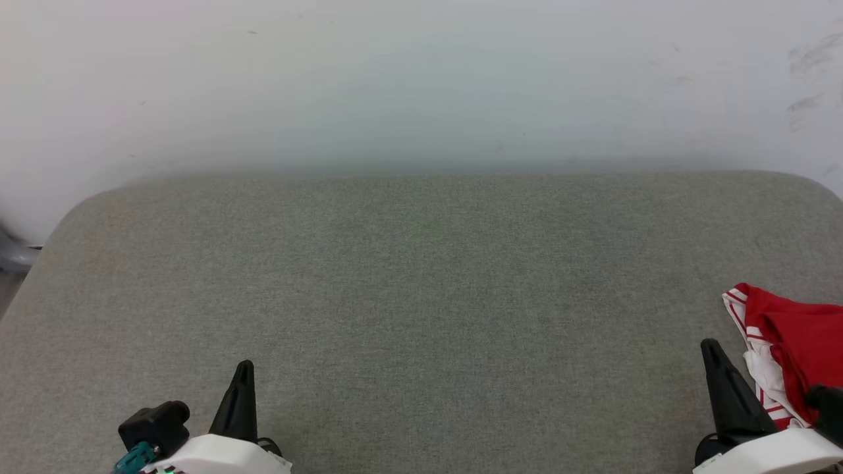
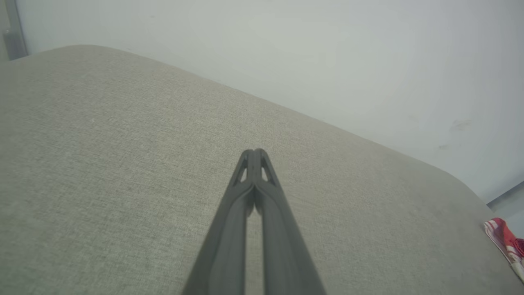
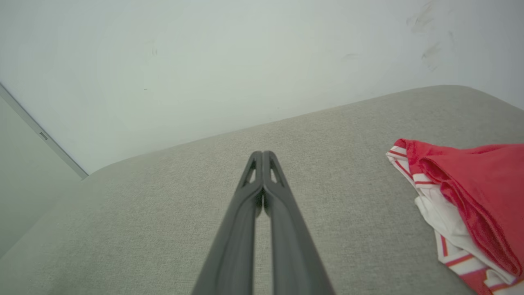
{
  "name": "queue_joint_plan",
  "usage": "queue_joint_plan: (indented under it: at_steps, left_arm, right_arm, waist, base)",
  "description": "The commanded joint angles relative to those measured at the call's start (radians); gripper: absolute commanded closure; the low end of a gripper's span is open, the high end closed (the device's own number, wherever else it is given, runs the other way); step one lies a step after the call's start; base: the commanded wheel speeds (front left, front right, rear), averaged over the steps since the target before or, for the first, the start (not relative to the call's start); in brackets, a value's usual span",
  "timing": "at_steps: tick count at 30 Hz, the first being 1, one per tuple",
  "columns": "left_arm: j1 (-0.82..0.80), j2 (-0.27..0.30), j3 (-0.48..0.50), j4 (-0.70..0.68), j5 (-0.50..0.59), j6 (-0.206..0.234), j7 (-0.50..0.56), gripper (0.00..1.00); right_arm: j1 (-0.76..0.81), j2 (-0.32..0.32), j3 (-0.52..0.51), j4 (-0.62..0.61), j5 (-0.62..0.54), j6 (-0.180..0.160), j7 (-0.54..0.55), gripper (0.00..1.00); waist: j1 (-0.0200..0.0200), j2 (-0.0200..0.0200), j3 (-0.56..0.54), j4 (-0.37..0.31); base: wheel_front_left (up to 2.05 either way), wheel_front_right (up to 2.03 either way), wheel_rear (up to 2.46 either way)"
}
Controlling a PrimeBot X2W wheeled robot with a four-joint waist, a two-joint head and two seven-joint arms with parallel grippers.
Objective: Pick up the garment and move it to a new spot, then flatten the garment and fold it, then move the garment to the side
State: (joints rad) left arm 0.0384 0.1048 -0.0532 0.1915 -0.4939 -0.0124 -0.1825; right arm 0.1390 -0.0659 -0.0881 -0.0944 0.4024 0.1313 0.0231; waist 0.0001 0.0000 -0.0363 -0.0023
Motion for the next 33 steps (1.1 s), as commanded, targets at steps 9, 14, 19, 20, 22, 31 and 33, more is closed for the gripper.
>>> queue_joint_plan:
  at_steps: [9,14,19,20,22,31,33]
  left_arm:
    - [-0.044,-0.007,0.029,-0.006,-0.167,-0.022,0.041,1.00]
    - [-0.053,-0.011,0.039,-0.001,-0.239,-0.029,0.061,1.00]
    - [-0.063,-0.015,0.052,0.004,-0.321,-0.038,0.082,1.00]
    - [-0.064,-0.015,0.053,0.004,-0.334,-0.039,0.086,1.00]
    - [-0.067,-0.017,0.057,0.006,-0.360,-0.042,0.093,1.00]
    - [-0.080,-0.022,0.072,0.011,-0.458,-0.052,0.120,1.00]
    - [-0.083,-0.024,0.077,0.013,-0.493,-0.056,0.129,1.00]
  right_arm:
    - [-0.059,-0.003,-0.003,0.038,0.183,0.000,0.011,1.00]
    - [-0.074,-0.002,-0.004,0.061,0.262,0.000,0.017,1.00]
    - [-0.091,-0.001,-0.005,0.086,0.351,0.000,0.022,1.00]
    - [-0.095,-0.001,-0.005,0.091,0.365,0.000,0.023,1.00]
    - [-0.100,-0.001,-0.006,0.099,0.393,0.000,0.025,1.00]
    - [-0.120,0.000,-0.007,0.130,0.500,0.000,0.033,1.00]
    - [-0.126,0.001,-0.008,0.141,0.538,0.000,0.035,1.00]
  waist:
    - [0.0000,0.0000,0.003,0.000]
    - [0.0000,0.0000,0.005,0.000]
    - [0.0000,0.0000,0.007,0.000]
    - [0.0000,0.0000,0.008,0.000]
    - [0.0000,0.0000,0.008,0.001]
    - [0.0000,0.0000,0.011,0.001]
    - [0.0000,0.0000,0.012,0.001]
  base:
    - [0.00,0.00,0.00]
    - [0.00,0.00,0.00]
    - [0.00,0.00,0.00]
    - [0.00,0.00,0.00]
    - [0.00,0.00,0.00]
    - [0.00,0.00,0.00]
    - [0.00,0.00,0.00]
